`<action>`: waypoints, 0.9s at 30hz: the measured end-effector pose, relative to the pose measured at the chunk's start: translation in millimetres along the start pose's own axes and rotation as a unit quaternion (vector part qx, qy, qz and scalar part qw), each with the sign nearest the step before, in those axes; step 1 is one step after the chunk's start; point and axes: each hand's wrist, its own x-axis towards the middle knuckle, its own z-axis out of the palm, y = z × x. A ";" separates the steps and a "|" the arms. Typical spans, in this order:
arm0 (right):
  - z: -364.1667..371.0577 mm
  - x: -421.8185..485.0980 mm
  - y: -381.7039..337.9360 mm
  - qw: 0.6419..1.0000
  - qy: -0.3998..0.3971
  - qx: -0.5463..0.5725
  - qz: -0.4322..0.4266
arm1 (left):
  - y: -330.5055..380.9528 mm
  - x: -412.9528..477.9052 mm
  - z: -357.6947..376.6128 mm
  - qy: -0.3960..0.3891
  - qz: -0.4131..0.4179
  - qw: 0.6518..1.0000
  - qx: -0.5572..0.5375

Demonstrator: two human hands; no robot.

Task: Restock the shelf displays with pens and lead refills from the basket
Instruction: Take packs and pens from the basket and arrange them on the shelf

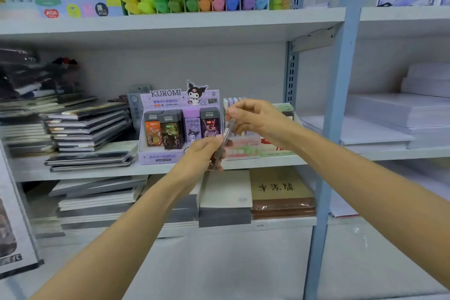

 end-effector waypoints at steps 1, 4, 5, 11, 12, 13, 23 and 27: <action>-3.6 -3.9 1.2 1.000 0.012 -0.007 0.003 | -0.2 1.7 6.3 0.013 0.022 1.000 0.015; -17.5 -14.9 6.0 0.997 0.069 0.006 0.038 | 5.2 5.0 27.4 0.045 0.078 0.995 0.048; -24.8 -18.6 6.7 0.995 0.082 0.008 0.052 | 7.8 6.5 34.5 0.045 0.087 0.994 0.051; -85.0 -35.1 8.3 0.985 0.172 -0.006 0.027 | 3.3 18.7 69.4 0.072 0.178 0.948 0.252; -94.0 -36.6 8.7 0.983 0.180 -0.015 0.022 | 1.4 21.2 72.5 0.084 0.206 0.927 0.303; -102.6 -37.4 9.0 0.980 0.193 -0.034 0.015 | -1.1 25.0 75.5 0.086 0.230 0.905 0.349; -142.4 -7.4 32.4 0.928 0.286 -0.235 -0.041 | -28.5 54.8 96.3 0.054 0.259 0.735 0.624; -137.6 1.6 51.1 0.916 0.266 -0.300 -0.015 | -28.0 58.1 95.2 0.055 0.266 0.729 0.628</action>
